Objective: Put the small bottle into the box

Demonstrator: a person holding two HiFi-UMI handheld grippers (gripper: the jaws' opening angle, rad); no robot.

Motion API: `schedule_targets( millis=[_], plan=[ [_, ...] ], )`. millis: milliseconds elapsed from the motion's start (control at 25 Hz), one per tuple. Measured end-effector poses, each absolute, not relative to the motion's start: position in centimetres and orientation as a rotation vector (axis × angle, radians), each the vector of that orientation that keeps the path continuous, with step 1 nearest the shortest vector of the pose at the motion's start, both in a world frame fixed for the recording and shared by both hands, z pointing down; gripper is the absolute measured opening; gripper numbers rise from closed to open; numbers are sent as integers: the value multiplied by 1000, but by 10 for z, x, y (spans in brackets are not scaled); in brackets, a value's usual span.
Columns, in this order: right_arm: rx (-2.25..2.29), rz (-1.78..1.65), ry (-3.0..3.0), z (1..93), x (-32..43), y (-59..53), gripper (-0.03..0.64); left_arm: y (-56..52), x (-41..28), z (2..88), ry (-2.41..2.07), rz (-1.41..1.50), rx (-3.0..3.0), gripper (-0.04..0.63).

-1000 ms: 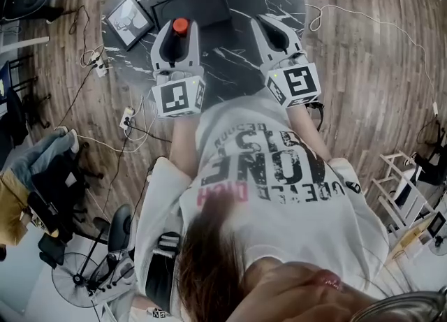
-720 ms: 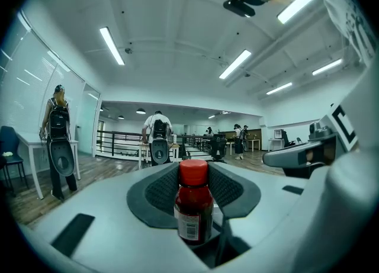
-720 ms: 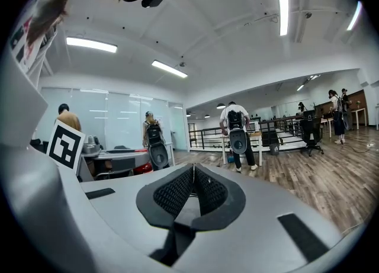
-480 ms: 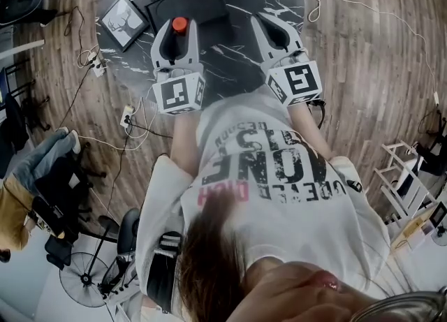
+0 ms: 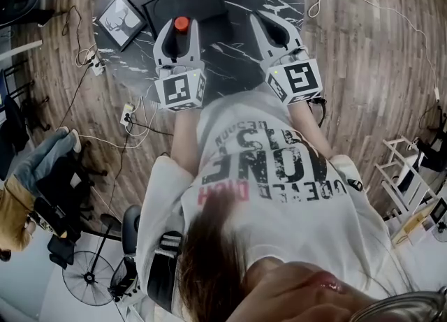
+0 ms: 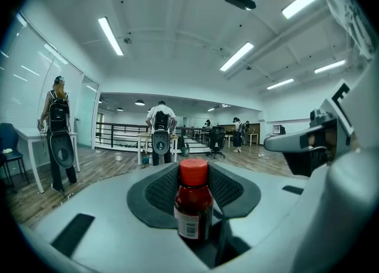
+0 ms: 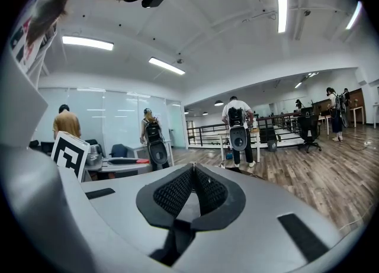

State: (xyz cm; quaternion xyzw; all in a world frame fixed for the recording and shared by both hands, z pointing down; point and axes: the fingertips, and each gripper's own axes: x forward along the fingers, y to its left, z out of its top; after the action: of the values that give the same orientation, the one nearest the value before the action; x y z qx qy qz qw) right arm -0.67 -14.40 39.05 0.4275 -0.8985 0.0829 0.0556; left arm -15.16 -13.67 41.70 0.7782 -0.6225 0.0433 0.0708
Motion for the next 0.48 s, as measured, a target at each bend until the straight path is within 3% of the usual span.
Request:
schedule_targets(
  millis=[480],
  plan=[
    [1291, 270, -2721, 395, -8, -145, 3, -137, -152, 453, -1834, 206, 2293, 147]
  ],
)
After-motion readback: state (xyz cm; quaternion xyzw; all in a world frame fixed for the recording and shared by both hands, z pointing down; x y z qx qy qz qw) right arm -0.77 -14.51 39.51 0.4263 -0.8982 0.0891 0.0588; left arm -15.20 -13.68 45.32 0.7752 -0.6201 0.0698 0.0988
